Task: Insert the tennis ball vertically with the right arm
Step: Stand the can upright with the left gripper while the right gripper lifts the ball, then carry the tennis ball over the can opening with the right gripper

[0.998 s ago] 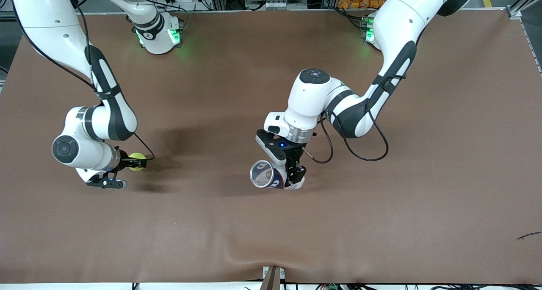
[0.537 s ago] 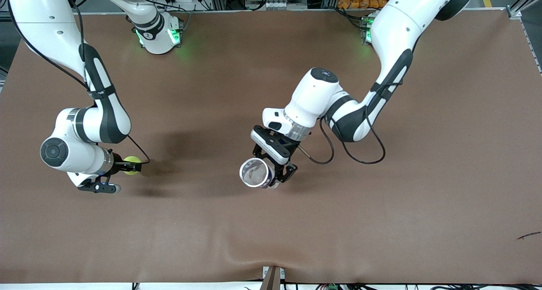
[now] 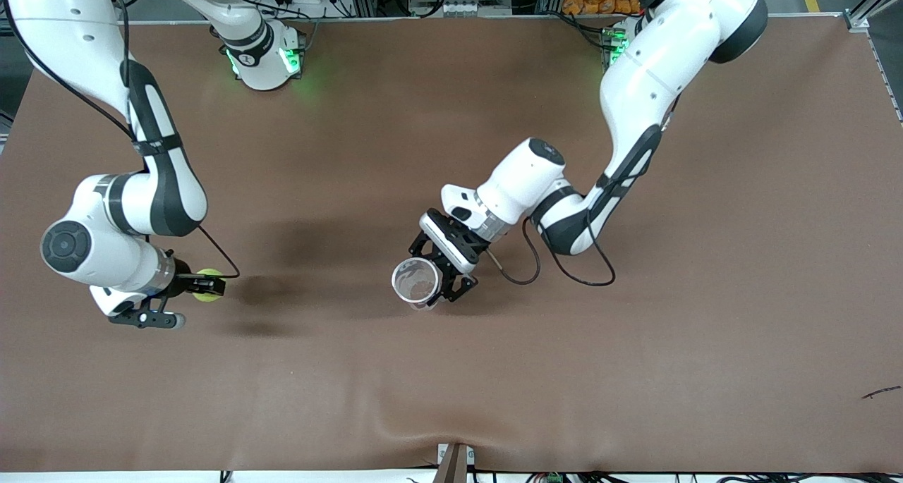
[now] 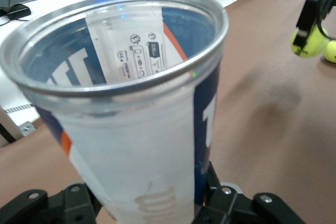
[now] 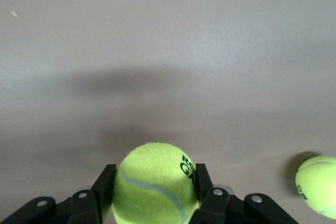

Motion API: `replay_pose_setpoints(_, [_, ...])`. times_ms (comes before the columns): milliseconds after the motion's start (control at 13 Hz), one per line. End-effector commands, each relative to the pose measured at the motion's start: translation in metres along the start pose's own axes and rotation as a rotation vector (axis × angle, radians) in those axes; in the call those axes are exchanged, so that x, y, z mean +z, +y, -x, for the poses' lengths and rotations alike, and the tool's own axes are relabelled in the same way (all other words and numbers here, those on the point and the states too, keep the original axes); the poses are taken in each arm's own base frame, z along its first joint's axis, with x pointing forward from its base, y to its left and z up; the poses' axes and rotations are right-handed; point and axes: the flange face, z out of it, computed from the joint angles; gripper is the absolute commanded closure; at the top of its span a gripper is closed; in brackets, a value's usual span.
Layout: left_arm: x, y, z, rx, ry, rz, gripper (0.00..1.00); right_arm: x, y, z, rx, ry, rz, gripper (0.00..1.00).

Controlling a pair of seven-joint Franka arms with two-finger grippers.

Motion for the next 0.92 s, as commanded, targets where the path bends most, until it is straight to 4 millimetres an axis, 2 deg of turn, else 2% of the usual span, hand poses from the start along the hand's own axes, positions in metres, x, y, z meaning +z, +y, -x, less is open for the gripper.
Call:
replay_pose_setpoints(0, [0.014, 0.001, 0.026, 0.047, 0.042, 0.007, 0.27, -0.048, -0.025, 0.001, 0.036, 0.041, -0.038, 1.0])
replay_pose_setpoints(77, [0.019, 0.003, 0.036, 0.053, 0.035, 0.011, 0.27, -0.06, -0.039, 0.001, 0.081, 0.016, -0.058, 1.0])
replay_pose_setpoints(230, [0.02, 0.006, 0.041, 0.064, 0.045, 0.019, 0.27, -0.089, -0.076, 0.004, 0.17, -0.044, -0.057, 1.0])
replay_pose_setpoints(537, [0.022, 0.003, 0.051, 0.086, 0.023, 0.015, 0.26, -0.134, -0.155, 0.011, 0.284, 0.009, -0.082, 1.0])
replay_pose_setpoints(691, [0.024, 0.006, 0.055, 0.097, 0.013, 0.015, 0.26, -0.146, -0.183, 0.015, 0.391, 0.015, -0.111, 1.0])
replay_pose_setpoints(844, [0.026, 0.008, 0.057, 0.112, 0.0, 0.007, 0.26, -0.154, -0.229, 0.028, 0.483, 0.021, -0.141, 1.0])
